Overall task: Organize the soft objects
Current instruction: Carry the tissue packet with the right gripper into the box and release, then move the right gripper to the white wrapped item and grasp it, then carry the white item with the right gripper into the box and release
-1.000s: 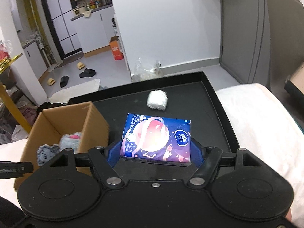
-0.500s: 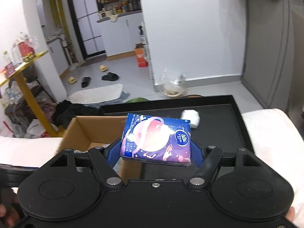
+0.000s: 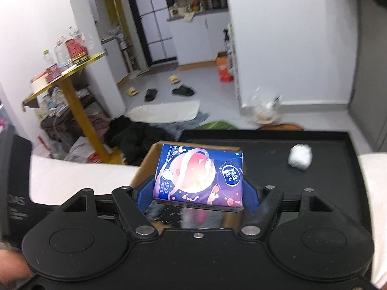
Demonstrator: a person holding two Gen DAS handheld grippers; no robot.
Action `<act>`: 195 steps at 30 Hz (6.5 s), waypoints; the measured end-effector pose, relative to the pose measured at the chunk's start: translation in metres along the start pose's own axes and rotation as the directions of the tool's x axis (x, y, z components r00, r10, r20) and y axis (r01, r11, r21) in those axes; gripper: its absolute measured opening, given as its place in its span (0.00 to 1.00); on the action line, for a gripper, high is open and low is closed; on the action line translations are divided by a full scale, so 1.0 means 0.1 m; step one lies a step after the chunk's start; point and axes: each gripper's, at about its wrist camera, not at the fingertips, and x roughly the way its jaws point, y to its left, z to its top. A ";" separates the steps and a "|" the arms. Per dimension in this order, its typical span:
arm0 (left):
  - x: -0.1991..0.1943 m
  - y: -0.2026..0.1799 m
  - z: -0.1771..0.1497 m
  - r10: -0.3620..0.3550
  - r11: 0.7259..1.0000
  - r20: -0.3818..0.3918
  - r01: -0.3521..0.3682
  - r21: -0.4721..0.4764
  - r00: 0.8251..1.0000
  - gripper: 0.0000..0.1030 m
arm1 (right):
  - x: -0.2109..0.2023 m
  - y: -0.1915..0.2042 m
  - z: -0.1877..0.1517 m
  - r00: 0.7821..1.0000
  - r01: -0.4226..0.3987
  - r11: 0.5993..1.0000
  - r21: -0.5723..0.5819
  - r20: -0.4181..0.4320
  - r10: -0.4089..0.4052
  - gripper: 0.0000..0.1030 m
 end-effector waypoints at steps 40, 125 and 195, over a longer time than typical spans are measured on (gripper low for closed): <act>0.03 -0.02 -0.02 -0.031 0.999 -0.005 0.031 0.035 0.999 0.13 | 0.05 -0.52 0.17 0.975 -0.059 0.978 0.201 -0.197 0.100 0.78; 0.06 -0.89 0.08 0.287 0.923 0.053 -0.292 0.251 0.956 0.58 | 0.65 -1.78 0.00 0.994 0.105 0.972 0.208 -0.025 -0.102 0.39; 0.25 -0.04 0.09 -0.040 0.995 -0.065 0.046 0.086 0.997 0.11 | 0.25 0.03 0.21 0.998 -0.012 0.993 -0.116 -0.070 0.004 0.65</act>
